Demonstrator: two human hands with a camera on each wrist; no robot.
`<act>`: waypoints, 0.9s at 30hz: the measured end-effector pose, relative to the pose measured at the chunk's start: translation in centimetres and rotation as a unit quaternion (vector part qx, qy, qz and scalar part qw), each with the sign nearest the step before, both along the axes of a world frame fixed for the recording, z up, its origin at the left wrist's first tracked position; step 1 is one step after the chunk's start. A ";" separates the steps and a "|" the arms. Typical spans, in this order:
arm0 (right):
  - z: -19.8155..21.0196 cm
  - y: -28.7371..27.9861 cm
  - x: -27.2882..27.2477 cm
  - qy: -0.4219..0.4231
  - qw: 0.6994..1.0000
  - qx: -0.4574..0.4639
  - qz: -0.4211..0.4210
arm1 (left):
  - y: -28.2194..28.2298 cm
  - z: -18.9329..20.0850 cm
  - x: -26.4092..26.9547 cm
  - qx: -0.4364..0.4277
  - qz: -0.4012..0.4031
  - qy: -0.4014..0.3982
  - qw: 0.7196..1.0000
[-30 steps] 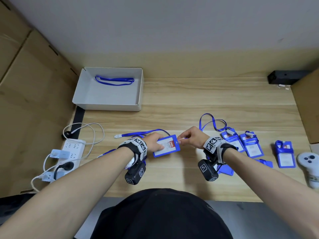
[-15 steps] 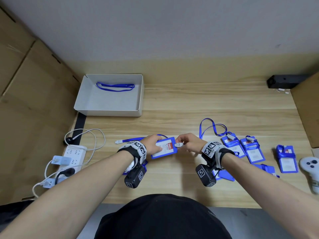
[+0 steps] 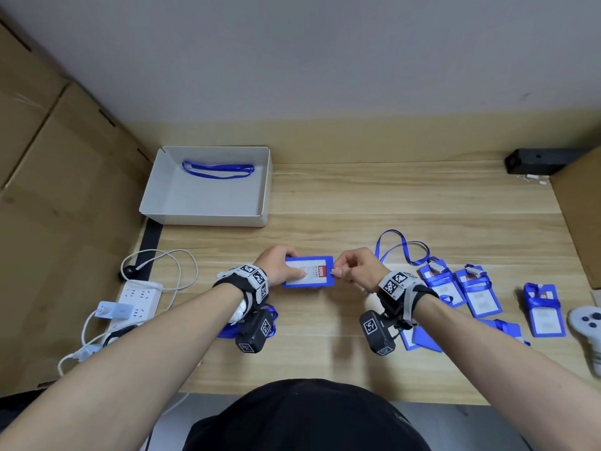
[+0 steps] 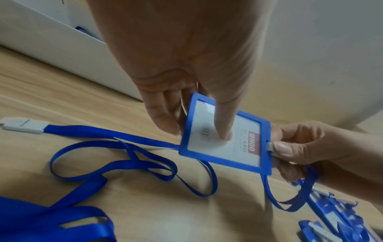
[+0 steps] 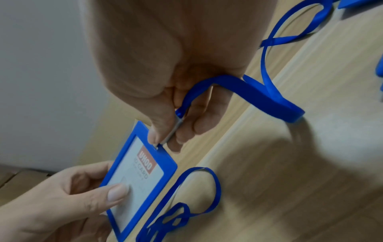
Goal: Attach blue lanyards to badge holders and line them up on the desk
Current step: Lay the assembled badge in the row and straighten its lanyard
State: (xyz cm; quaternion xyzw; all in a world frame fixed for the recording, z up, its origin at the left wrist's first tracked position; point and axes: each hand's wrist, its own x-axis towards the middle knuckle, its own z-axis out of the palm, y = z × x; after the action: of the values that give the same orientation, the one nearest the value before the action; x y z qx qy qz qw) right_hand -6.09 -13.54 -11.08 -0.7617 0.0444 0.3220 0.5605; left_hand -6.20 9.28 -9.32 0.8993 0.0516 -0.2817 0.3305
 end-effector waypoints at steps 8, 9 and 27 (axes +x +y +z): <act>-0.3 -0.4 2.4 0.017 0.998 0.022 -0.058 | -0.3 -1.0 1.5 -0.067 0.090 -0.023 0.993; -0.5 -0.4 2.8 0.018 0.998 0.021 -0.059 | -0.3 -1.0 1.8 -0.070 0.101 -0.028 0.992; -3.2 5.0 22.7 -0.045 0.990 -0.035 -0.129 | -0.1 -1.5 17.2 -0.016 0.105 -0.058 0.993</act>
State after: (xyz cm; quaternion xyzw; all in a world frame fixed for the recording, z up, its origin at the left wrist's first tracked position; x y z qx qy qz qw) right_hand 16.59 -8.58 -14.26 -0.7822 0.1283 0.2103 0.5722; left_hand 10.96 9.22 -10.80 0.8984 0.1223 -0.1939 0.3746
